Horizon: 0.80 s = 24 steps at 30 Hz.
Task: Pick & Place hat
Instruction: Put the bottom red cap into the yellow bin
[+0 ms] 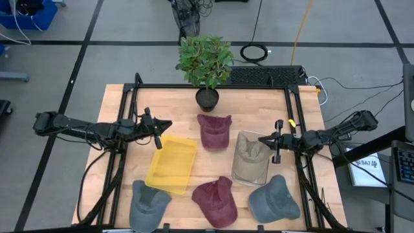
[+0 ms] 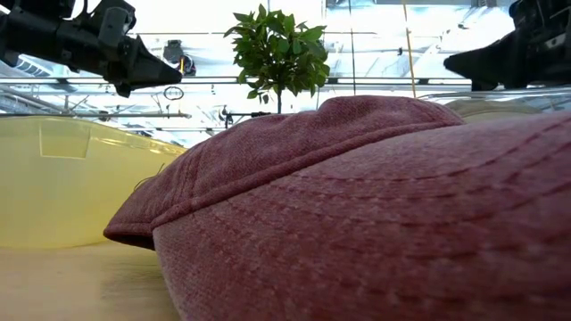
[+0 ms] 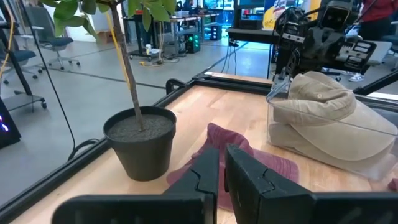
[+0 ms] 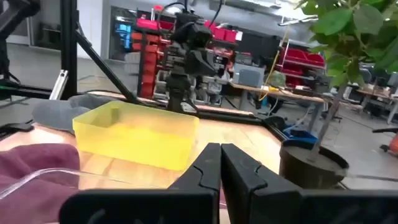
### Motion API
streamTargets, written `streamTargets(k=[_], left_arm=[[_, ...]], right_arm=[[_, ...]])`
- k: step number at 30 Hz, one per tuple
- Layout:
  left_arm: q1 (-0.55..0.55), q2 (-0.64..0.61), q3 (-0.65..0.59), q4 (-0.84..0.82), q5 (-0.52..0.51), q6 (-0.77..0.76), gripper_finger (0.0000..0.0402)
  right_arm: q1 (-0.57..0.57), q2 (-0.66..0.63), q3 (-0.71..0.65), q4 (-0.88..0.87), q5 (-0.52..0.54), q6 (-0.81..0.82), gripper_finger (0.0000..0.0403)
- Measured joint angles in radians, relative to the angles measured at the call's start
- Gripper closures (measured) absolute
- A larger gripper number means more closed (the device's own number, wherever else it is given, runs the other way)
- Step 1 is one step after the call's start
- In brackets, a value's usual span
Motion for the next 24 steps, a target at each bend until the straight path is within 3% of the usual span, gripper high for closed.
streamTargets(k=[5,8,14,20,24], left_arm=[[0.0,0.012,0.037,0.0,0.009,0.005,0.0366],[-0.008,0.067,0.11,-0.028,0.067,0.005,0.0365],[-0.1,0.288,0.34,-0.218,0.125,-0.068,0.0326],[-0.25,0.565,0.655,-0.538,0.005,-0.143,0.0258],[-0.336,0.727,0.82,-0.638,0.086,-0.189,0.0217]], right_arm=[[0.0,0.0,0.0,0.002,-0.001,0.013,0.0403],[0.0,-0.001,0.0,0.01,-0.001,0.006,0.0403],[0.0,-0.001,-0.001,0.015,-0.001,-0.012,0.0403],[0.0,-0.001,-0.001,0.015,-0.001,-0.027,0.0403],[0.0,-0.001,-0.001,0.015,-0.001,-0.025,0.0403]])
